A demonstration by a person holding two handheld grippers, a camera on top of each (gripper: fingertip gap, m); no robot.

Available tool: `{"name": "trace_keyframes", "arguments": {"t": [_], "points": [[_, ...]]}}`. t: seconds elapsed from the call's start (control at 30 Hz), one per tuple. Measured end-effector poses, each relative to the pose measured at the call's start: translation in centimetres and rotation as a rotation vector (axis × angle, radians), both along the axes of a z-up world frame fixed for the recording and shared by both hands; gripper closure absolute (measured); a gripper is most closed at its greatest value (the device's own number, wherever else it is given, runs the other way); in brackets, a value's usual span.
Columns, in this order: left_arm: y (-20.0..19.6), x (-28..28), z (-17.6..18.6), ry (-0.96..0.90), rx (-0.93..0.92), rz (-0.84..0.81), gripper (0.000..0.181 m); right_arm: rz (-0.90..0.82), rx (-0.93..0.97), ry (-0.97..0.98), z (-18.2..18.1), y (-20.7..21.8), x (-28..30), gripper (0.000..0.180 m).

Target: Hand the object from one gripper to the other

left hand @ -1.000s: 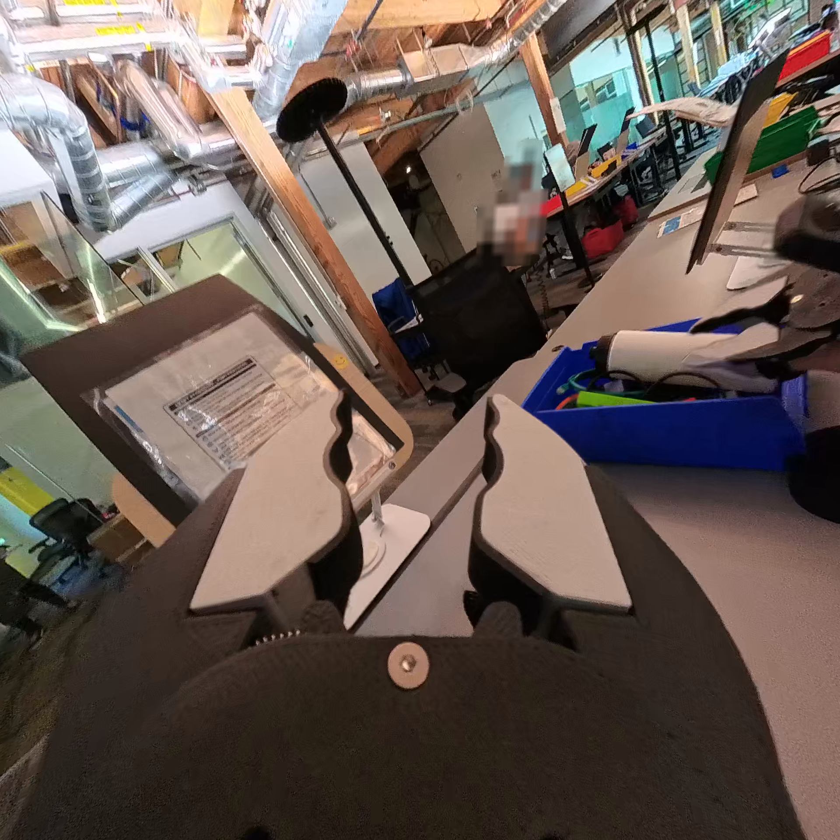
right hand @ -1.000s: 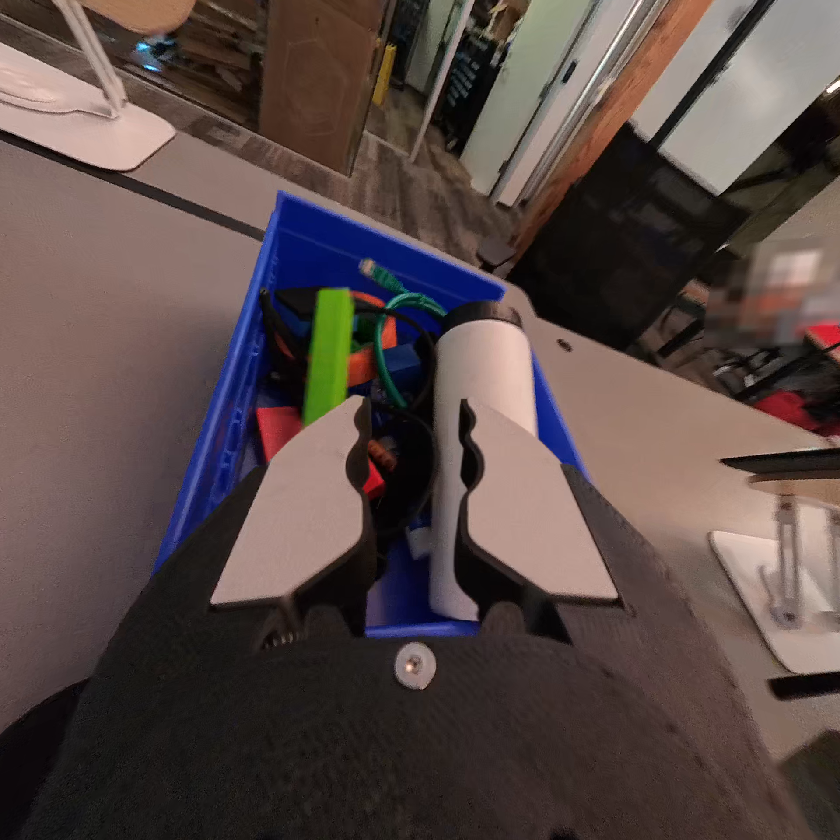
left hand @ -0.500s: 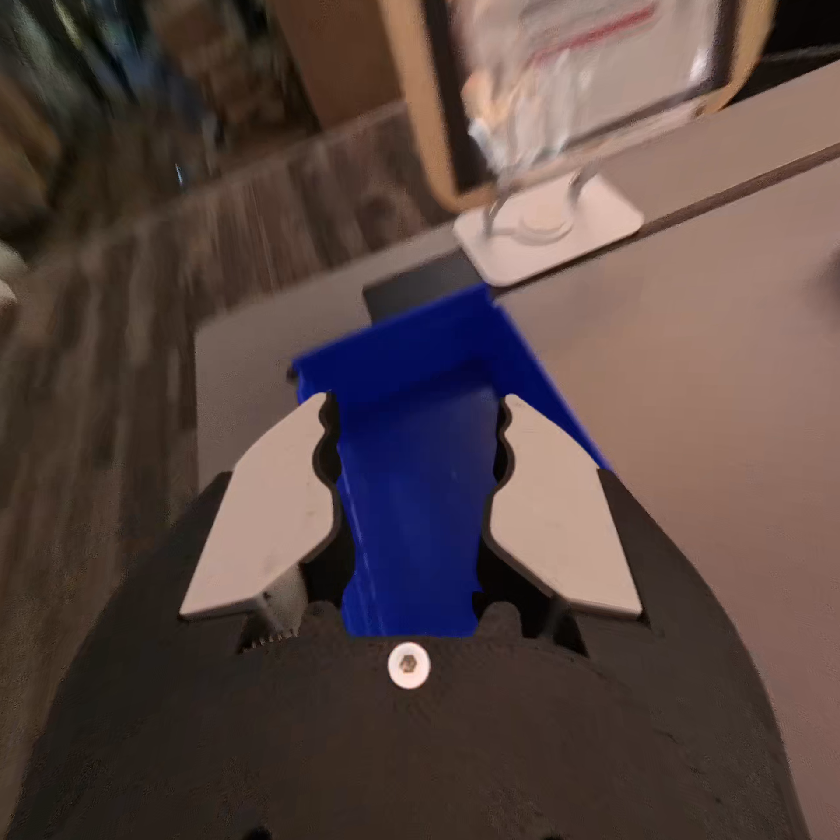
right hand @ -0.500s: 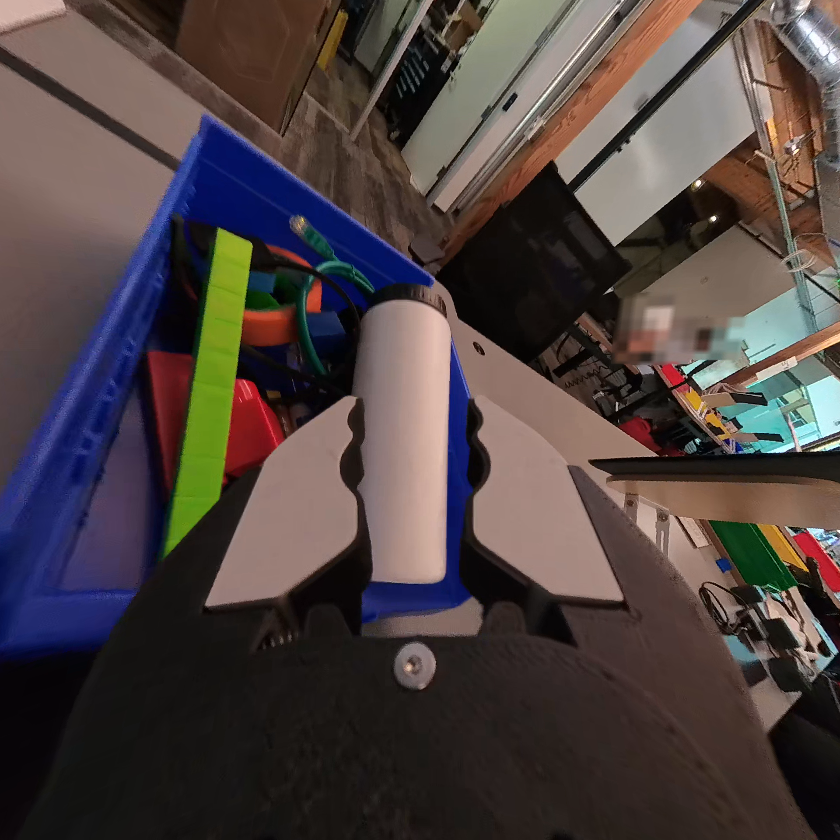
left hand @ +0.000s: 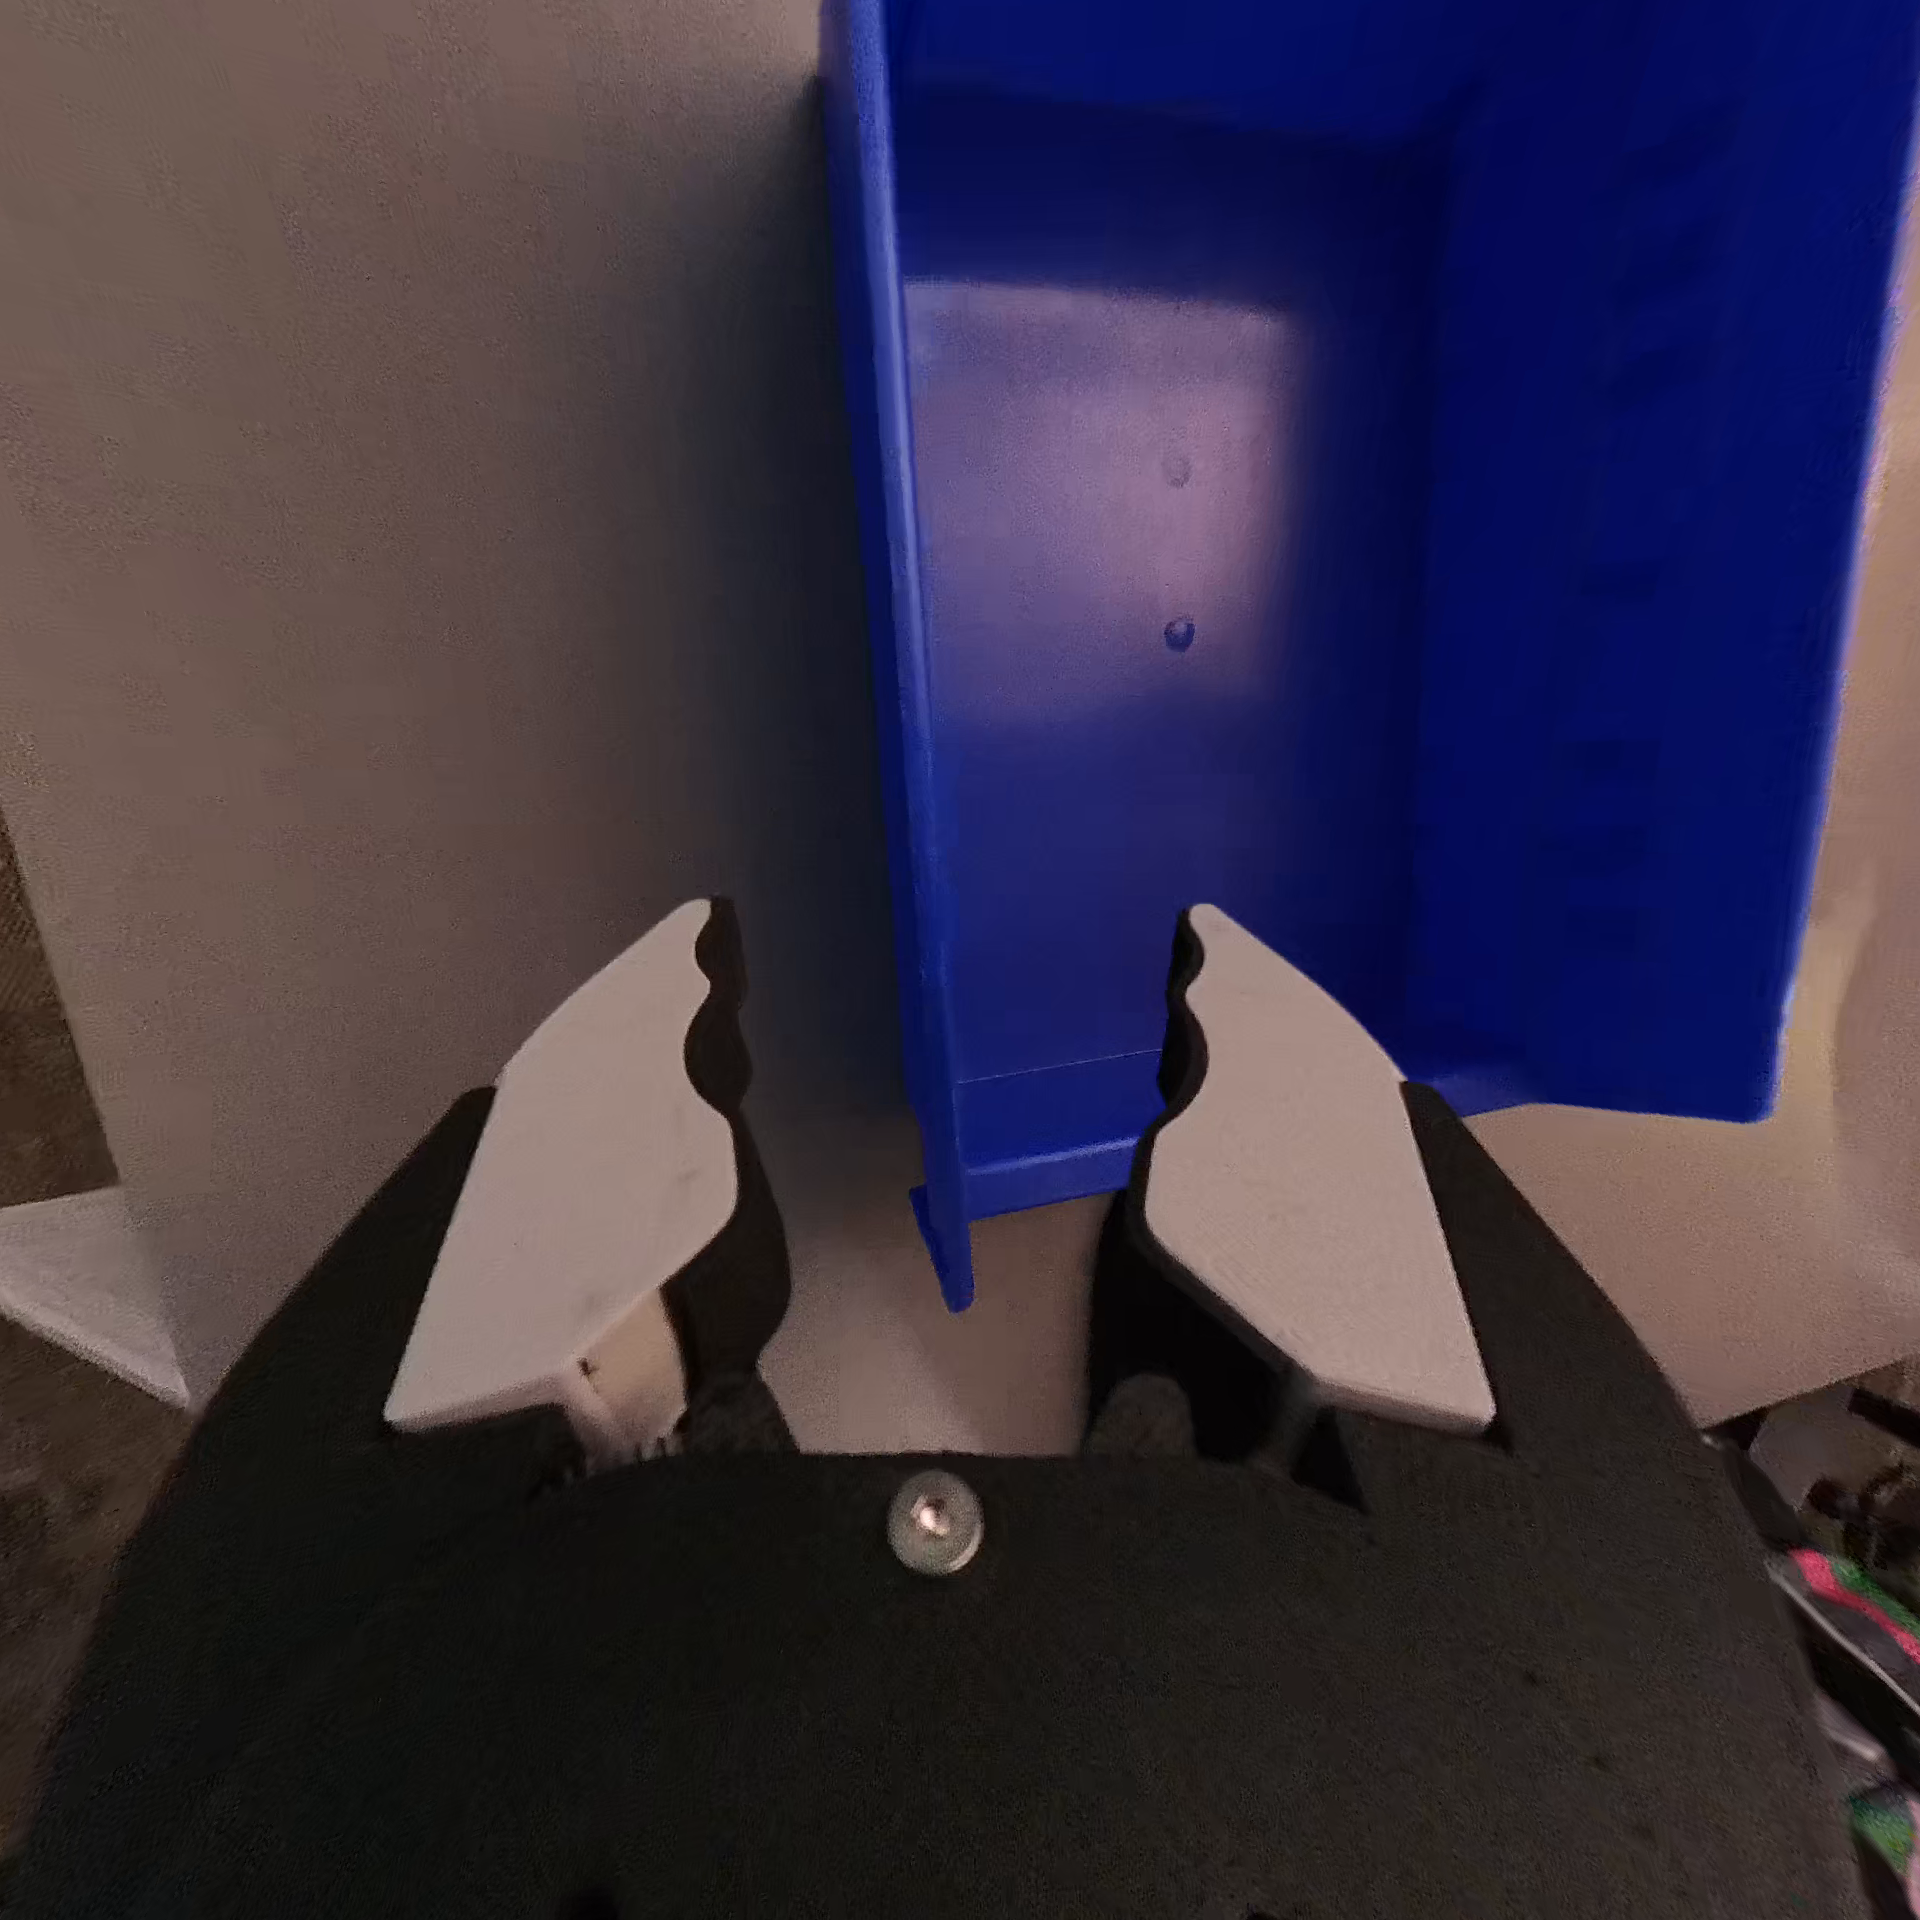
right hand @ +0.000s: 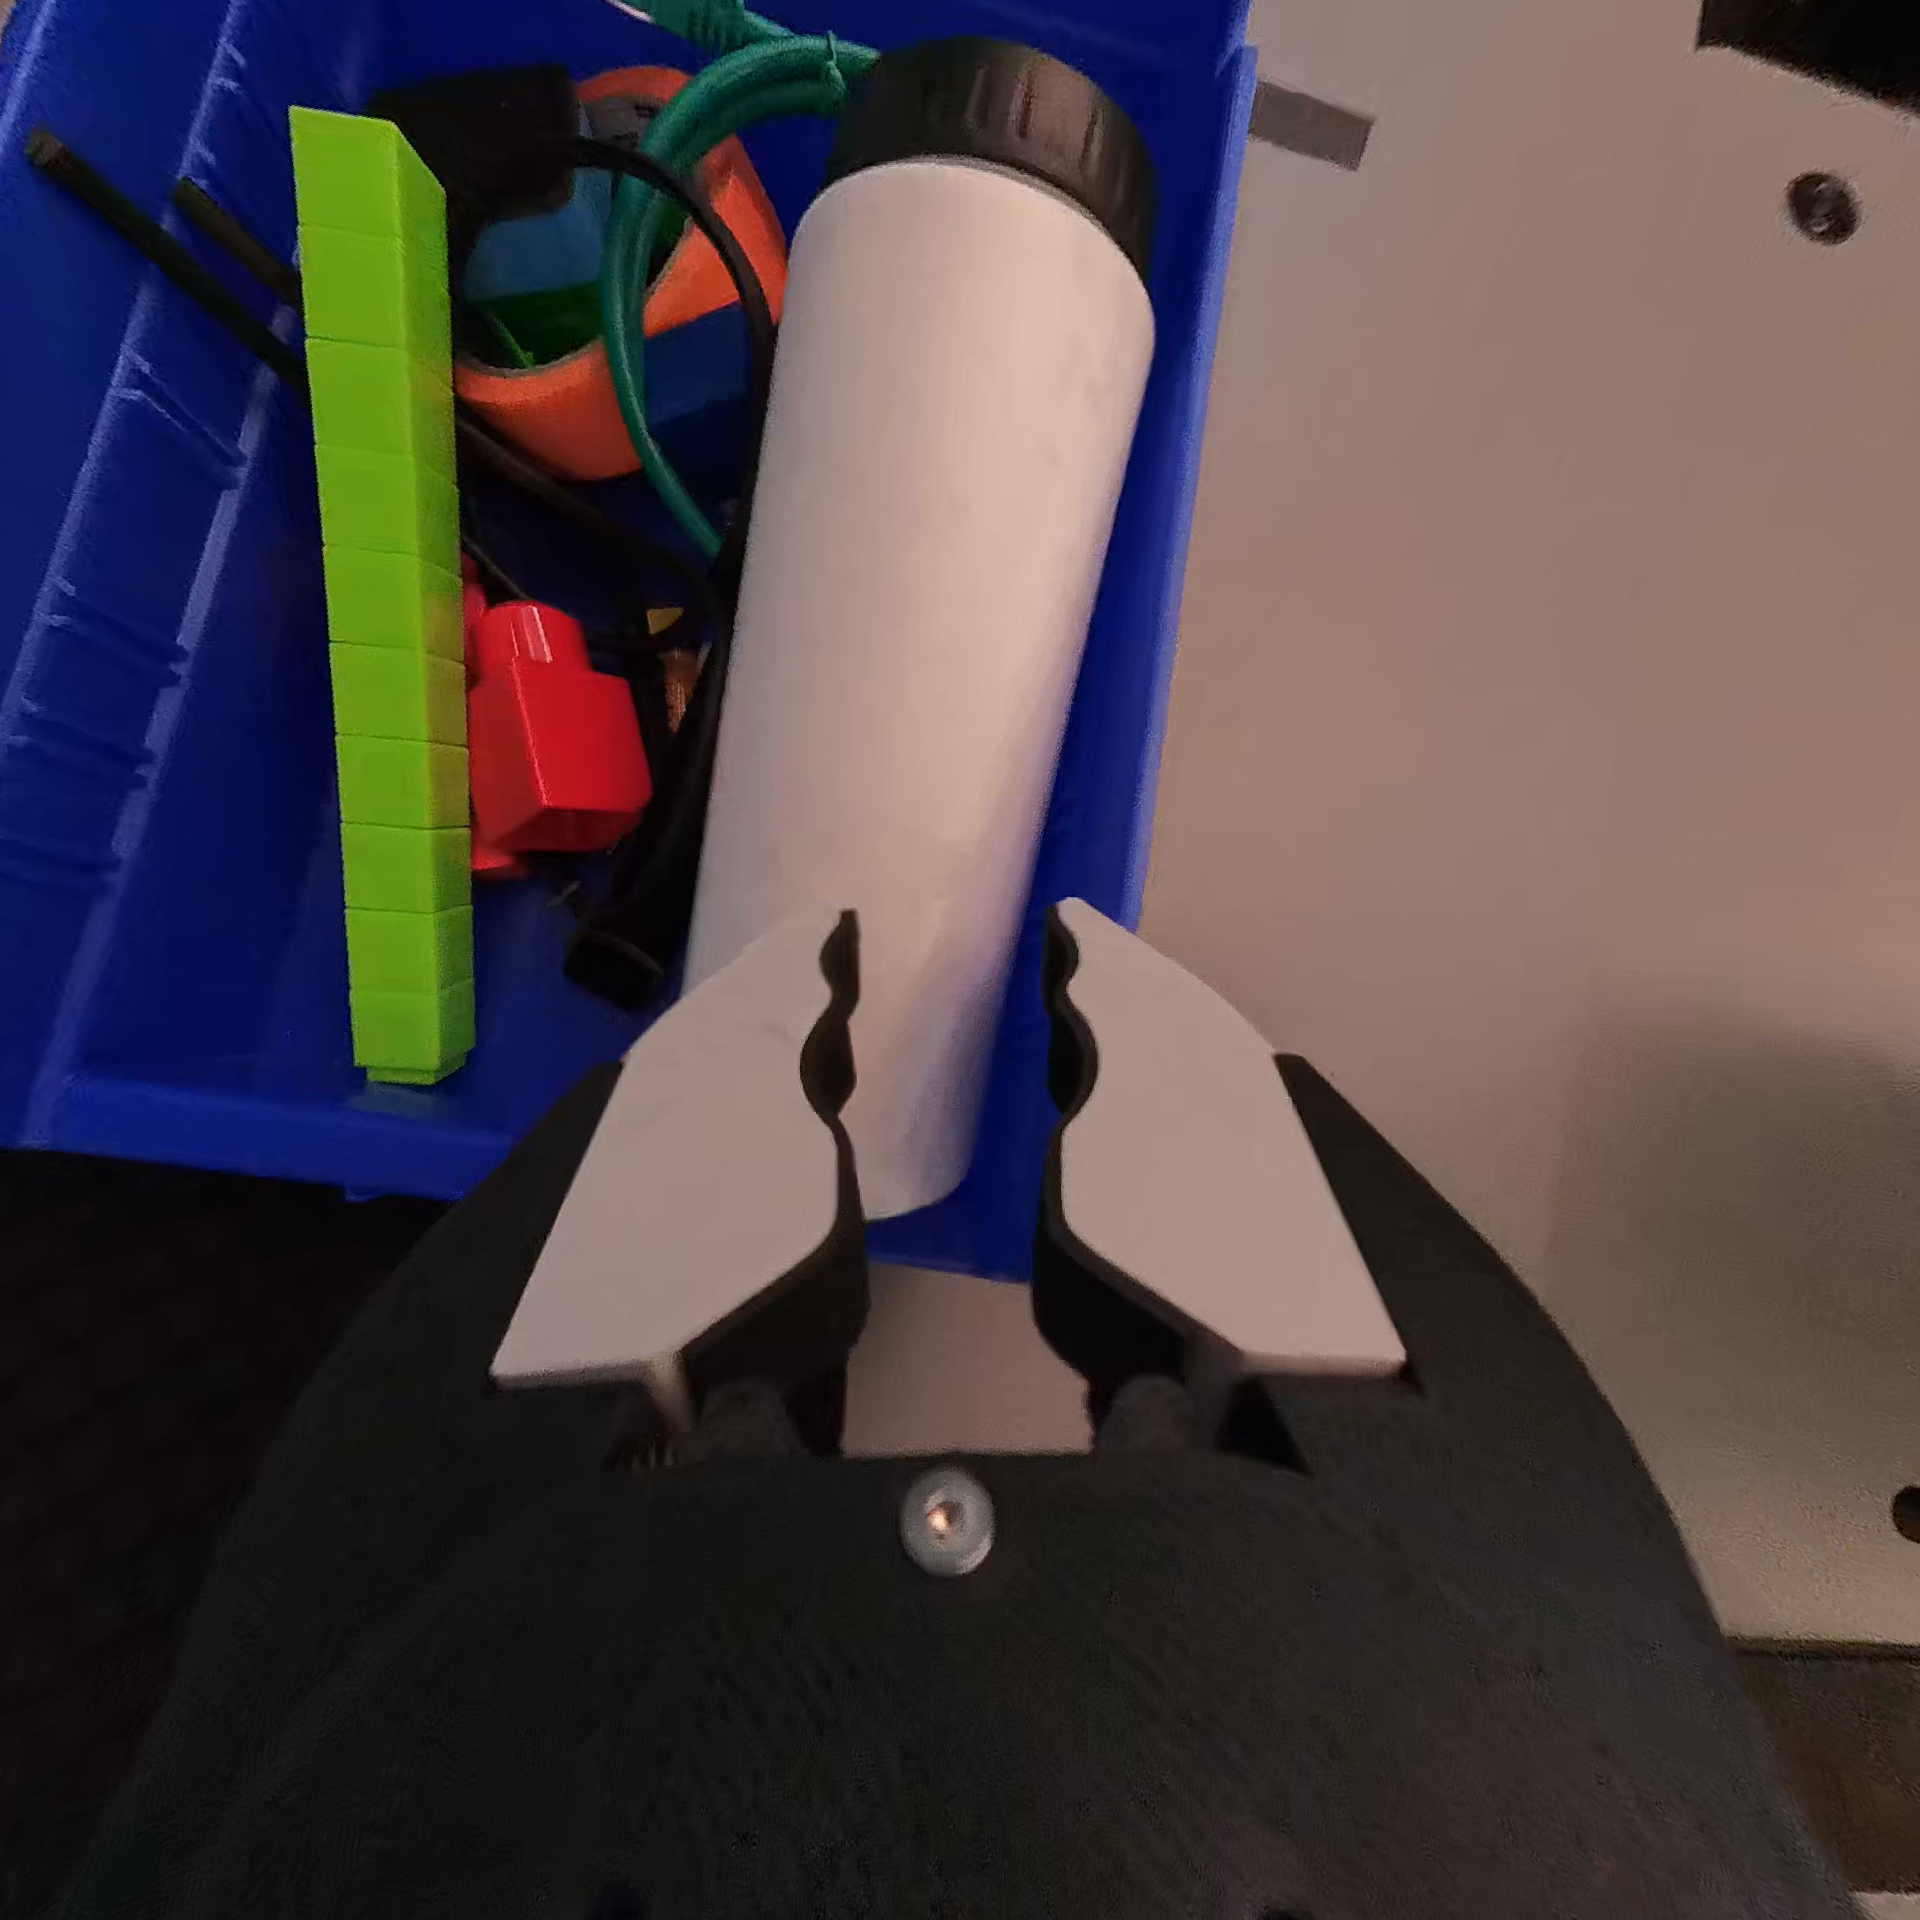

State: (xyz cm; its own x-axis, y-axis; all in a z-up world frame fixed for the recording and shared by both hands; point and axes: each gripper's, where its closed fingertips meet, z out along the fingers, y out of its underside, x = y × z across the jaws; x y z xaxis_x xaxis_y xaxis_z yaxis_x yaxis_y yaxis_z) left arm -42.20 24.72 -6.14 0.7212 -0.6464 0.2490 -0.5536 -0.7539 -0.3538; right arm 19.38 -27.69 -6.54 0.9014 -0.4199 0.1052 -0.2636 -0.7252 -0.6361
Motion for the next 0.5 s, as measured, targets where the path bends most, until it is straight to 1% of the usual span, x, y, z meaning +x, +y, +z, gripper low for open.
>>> {"name": "trace_keyframes", "arguments": {"t": [0.1, 0.13, 0.23, 0.3, 0.33, 0.37, 0.4, 0.43, 0.47, 0.5], "points": [[-0.3, 0.2, -1.4, 0.077, -0.033, -0.016, 0.106, -0.021, 0.044, 0.037, 1.0, -0.5, 1.1, 0.154], [-0.3, 0.2, -1.8, 0.101, -0.043, -0.021, 0.108, -0.05, 0.046, 0.048, 1.1, -0.8, 1.7, 0.15], [-0.4, 0.0, -3.0, 0.165, -0.07, -0.029, 0.112, -0.071, -0.069, 0.026, 0.3, -2.3, 3.2, 0.138], [-0.6, 0.0, -3.8, 0.188, -0.105, -0.033, 0.119, -0.067, -0.126, 0.053, -0.9, -2.4, 3.4, 0.137], [-0.7, 0.1, -4.2, 0.199, -0.129, -0.043, 0.127, -0.058, -0.167, 0.119, -2.2, -2.6, 3.0, 0.137], [-1.0, 0.1, -4.6, 0.215, -0.151, -0.057, 0.146, -0.053, -0.198, 0.187, -3.3, -2.6, 2.6, 0.14], [-1.1, 0.0, -5.0, 0.25, -0.158, -0.073, 0.16, -0.037, -0.184, 0.265, -3.9, -2.2, 2.1, 0.15], [-1.1, -0.2, -5.2, 0.307, -0.143, -0.091, 0.169, -0.008, -0.163, 0.36, -4.3, -1.6, 1.2, 0.169], [-1.2, -0.3, -5.3, 0.354, -0.128, -0.115, 0.176, -0.026, -0.162, 0.403, -4.7, -1.6, 1.1, 0.169], [-1.7, 0.1, -5.2, 0.377, -0.126, -0.14, 0.175, -0.034, -0.161, 0.418, -4.8, -1.5, 1.1, 0.17]]}}
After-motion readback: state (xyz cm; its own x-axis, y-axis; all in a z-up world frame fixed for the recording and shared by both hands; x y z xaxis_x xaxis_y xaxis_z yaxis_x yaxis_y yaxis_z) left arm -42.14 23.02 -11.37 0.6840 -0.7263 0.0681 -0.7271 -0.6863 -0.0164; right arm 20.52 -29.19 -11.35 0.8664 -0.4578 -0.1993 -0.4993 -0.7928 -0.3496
